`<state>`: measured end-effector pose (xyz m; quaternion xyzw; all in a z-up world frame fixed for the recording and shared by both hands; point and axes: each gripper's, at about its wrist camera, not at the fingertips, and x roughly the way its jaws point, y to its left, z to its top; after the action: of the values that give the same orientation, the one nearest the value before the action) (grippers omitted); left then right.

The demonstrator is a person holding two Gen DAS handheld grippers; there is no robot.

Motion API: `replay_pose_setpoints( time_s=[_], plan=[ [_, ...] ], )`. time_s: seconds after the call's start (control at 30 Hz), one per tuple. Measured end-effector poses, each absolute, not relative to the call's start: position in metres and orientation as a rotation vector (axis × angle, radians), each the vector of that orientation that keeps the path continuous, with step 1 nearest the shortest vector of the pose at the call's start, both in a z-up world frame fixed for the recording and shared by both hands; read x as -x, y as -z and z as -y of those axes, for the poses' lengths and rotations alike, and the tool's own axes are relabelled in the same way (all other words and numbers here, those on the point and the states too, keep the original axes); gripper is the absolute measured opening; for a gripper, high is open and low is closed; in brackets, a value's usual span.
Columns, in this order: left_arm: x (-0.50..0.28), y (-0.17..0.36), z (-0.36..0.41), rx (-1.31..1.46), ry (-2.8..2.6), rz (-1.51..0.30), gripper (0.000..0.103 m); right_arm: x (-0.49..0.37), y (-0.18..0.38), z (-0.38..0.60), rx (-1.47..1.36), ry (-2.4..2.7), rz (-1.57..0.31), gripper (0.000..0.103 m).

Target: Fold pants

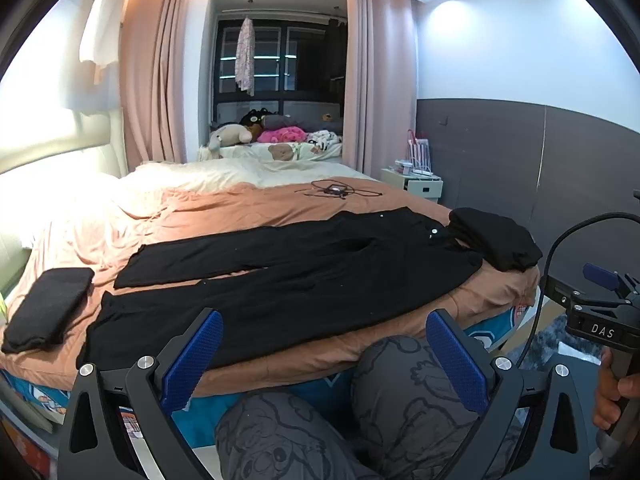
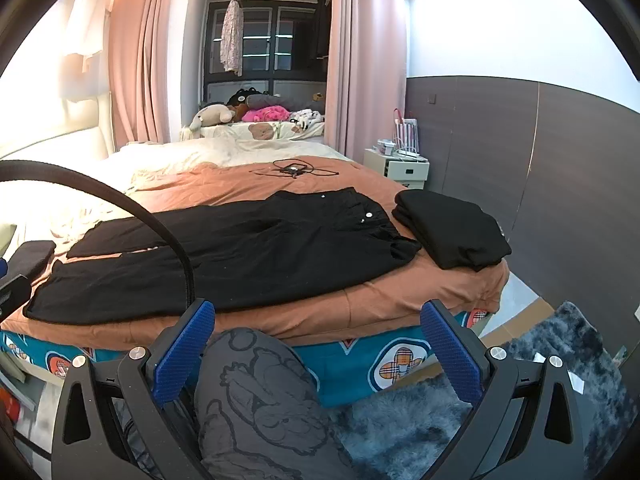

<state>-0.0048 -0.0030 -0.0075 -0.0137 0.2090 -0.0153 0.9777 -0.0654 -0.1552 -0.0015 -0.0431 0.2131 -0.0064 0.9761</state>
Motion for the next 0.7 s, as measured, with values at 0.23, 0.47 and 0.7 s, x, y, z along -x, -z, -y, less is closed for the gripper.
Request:
replay_pose_setpoints(
  time_s=[0.23,0.47,0.7],
  plan=[
    [0.006,0.0067,0.0042,0.027,0.033,-0.424,0.103,0.0648,0.0023,0.1534,0.096,0.008,-0.431,0.103],
    [0.0068,0.0079,0.0028,0.033,0.034,-0.425,0.103,0.0659,0.0033,0.1533,0.087,0.012,-0.432,0.103],
    [0.009,0.0091,-0.0003,0.033,0.037,-0.42,0.103,0.0659,0.0043,0.1519,0.087,0.016,-0.429,0.103]
  ],
)
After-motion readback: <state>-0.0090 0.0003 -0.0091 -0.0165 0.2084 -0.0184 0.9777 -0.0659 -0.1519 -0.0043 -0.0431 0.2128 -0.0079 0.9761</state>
